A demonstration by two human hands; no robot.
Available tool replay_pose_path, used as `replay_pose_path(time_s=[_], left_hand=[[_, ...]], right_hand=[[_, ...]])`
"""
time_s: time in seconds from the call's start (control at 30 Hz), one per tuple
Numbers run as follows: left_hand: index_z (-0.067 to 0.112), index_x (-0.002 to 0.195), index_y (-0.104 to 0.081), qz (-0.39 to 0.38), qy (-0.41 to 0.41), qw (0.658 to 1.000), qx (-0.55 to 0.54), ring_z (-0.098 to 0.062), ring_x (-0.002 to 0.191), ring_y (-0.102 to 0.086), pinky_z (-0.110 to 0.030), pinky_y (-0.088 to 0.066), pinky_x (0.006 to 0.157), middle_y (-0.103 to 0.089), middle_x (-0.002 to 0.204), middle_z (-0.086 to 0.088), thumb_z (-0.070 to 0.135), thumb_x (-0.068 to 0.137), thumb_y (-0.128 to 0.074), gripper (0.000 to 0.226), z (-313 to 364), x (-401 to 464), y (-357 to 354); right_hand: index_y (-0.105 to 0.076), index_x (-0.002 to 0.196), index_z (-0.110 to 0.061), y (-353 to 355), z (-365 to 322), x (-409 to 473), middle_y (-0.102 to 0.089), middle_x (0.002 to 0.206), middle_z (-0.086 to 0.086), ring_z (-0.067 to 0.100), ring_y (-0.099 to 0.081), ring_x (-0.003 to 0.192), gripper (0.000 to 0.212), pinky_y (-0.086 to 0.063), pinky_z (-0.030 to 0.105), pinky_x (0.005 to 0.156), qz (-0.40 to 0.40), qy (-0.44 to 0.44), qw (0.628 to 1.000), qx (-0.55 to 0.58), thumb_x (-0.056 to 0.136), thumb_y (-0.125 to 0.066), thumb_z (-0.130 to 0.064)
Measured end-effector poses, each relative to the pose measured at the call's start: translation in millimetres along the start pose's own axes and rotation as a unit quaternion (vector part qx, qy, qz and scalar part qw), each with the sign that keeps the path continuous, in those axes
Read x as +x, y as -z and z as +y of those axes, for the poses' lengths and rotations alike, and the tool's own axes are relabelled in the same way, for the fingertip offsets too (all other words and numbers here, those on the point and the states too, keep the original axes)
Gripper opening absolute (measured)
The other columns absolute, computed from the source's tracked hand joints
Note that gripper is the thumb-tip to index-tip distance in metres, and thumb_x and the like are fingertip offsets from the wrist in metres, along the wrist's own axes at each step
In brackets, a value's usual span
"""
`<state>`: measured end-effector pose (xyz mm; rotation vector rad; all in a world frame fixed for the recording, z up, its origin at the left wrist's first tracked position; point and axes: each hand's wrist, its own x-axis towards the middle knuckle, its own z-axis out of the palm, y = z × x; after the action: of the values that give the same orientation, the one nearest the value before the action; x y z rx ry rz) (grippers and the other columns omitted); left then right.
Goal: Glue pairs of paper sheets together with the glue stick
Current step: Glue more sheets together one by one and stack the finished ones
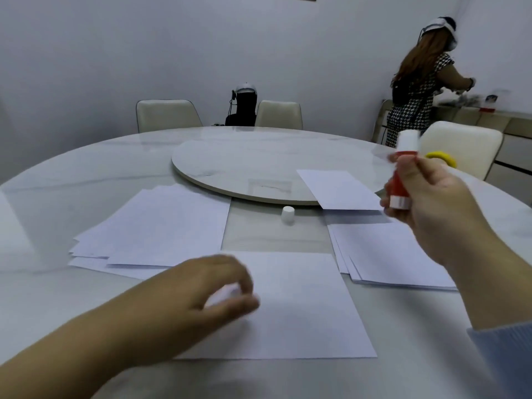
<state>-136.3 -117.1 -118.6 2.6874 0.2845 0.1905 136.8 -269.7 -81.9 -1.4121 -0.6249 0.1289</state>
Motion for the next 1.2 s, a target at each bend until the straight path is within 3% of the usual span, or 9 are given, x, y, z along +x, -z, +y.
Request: replay_pose_path(time_s=[0.13, 0.27, 0.37, 0.43, 0.57, 0.73, 0.93, 1.07, 1.2], left_hand=[[0.057, 0.132, -0.023, -0.019, 0.033, 0.993, 0.115, 0.003, 0.136, -0.015, -0.026, -0.013, 0.114, -0.018, 0.148, 0.029, 0.076, 0.079, -0.035, 0.058, -15.0, 33.1, -19.3], [0.061, 0.13, -0.022, -0.059, 0.087, 0.987, 0.119, 0.003, 0.136, -0.016, -0.021, -0.019, 0.108, -0.013, 0.148, 0.033, 0.073, 0.079, -0.041, 0.055, -42.4, 31.8, -2.8], [0.059, 0.128, -0.026, -0.033, 0.07, 0.991, 0.109, 0.008, 0.132, -0.016, -0.018, -0.021, 0.1, -0.015, 0.143, 0.035, 0.08, 0.073, -0.033, 0.06, -32.3, 34.3, -1.9], [0.052, 0.137, -0.023, 0.01, 0.039, 0.993, 0.112, 0.007, 0.137, -0.008, -0.018, -0.016, 0.106, -0.01, 0.15, 0.031, 0.076, 0.078, -0.028, 0.063, -15.2, 48.1, -13.4], [0.031, 0.151, -0.002, -0.007, 0.028, 0.989, 0.143, 0.0, 0.143, 0.01, -0.025, 0.007, 0.116, 0.007, 0.158, 0.015, 0.053, 0.096, -0.023, 0.063, 9.5, 79.1, -47.5], [0.025, 0.151, 0.007, -0.046, 0.044, 0.988, 0.144, -0.002, 0.143, 0.013, -0.026, 0.01, 0.115, 0.014, 0.158, 0.009, 0.041, 0.1, -0.017, 0.059, 7.1, 82.5, -64.5], [0.021, 0.15, 0.01, -0.054, 0.057, 0.984, 0.159, -0.004, 0.143, 0.015, -0.027, 0.011, 0.116, 0.016, 0.158, 0.005, 0.04, 0.1, -0.016, 0.059, 11.0, 81.0, -63.6], [0.021, 0.15, 0.01, -0.061, 0.059, 0.984, 0.159, -0.004, 0.143, 0.014, -0.028, 0.01, 0.116, 0.016, 0.158, 0.005, 0.037, 0.101, -0.015, 0.057, 11.9, 80.5, -62.1], [0.021, 0.151, 0.009, -0.065, 0.058, 0.984, 0.156, -0.004, 0.143, 0.013, -0.028, 0.009, 0.117, 0.015, 0.158, 0.005, 0.035, 0.101, -0.014, 0.057, 12.5, 80.4, -60.9]], right_hand=[[-0.071, 0.099, -0.016, -13.5, 18.0, -19.1, -0.059, 0.066, -0.003, 0.011, -0.048, 0.056, 0.019, -0.042, 0.023, 0.057, -0.085, -0.012, 0.994, -0.064, 0.085, -0.069, -0.027], [-0.077, 0.078, -0.021, -18.7, 27.0, -31.9, -0.064, 0.062, -0.005, 0.006, -0.052, 0.056, 0.043, -0.047, 0.018, 0.053, -0.066, -0.036, 0.995, -0.073, 0.044, -0.085, -0.046], [-0.078, 0.071, -0.019, -27.7, 32.1, -33.7, -0.065, 0.072, 0.001, 0.016, -0.051, 0.068, 0.013, -0.046, 0.027, 0.064, -0.078, -0.064, 0.995, 0.007, 0.061, -0.086, -0.019], [-0.074, 0.079, -0.013, -33.2, 34.9, -34.1, -0.065, 0.071, 0.0, 0.015, -0.052, 0.063, 0.005, -0.045, 0.028, 0.064, -0.082, -0.044, 0.996, -0.008, 0.075, -0.078, -0.013], [-0.066, 0.088, -0.017, -39.6, 39.6, -38.8, -0.073, 0.072, -0.007, 0.013, -0.067, 0.06, 0.003, -0.055, 0.028, 0.061, -0.106, 0.031, 0.989, -0.096, 0.086, -0.069, -0.016], [-0.06, 0.084, -0.021, -46.9, 51.7, -40.4, -0.071, 0.072, -0.016, 0.007, -0.067, 0.061, 0.007, -0.051, 0.019, 0.057, -0.132, 0.09, 0.962, -0.222, 0.087, -0.067, -0.021], [-0.059, 0.082, -0.024, -49.5, 48.7, -37.8, -0.07, 0.069, -0.008, 0.008, -0.066, 0.065, 0.009, -0.056, 0.037, 0.072, -0.16, 0.089, 0.949, -0.257, 0.087, -0.066, -0.021], [-0.061, 0.087, -0.015, -44.6, 38.9, -48.4, -0.069, 0.077, 0.003, 0.025, -0.063, 0.073, 0.011, -0.054, 0.048, 0.072, -0.188, 0.09, 0.939, -0.275, 0.086, -0.065, -0.025], [-0.061, 0.083, -0.02, -34.5, 28.5, -69.4, -0.064, 0.073, 0.001, 0.014, -0.057, 0.064, 0.014, -0.05, 0.032, 0.063, -0.203, 0.103, 0.926, -0.301, 0.081, -0.062, -0.034]])
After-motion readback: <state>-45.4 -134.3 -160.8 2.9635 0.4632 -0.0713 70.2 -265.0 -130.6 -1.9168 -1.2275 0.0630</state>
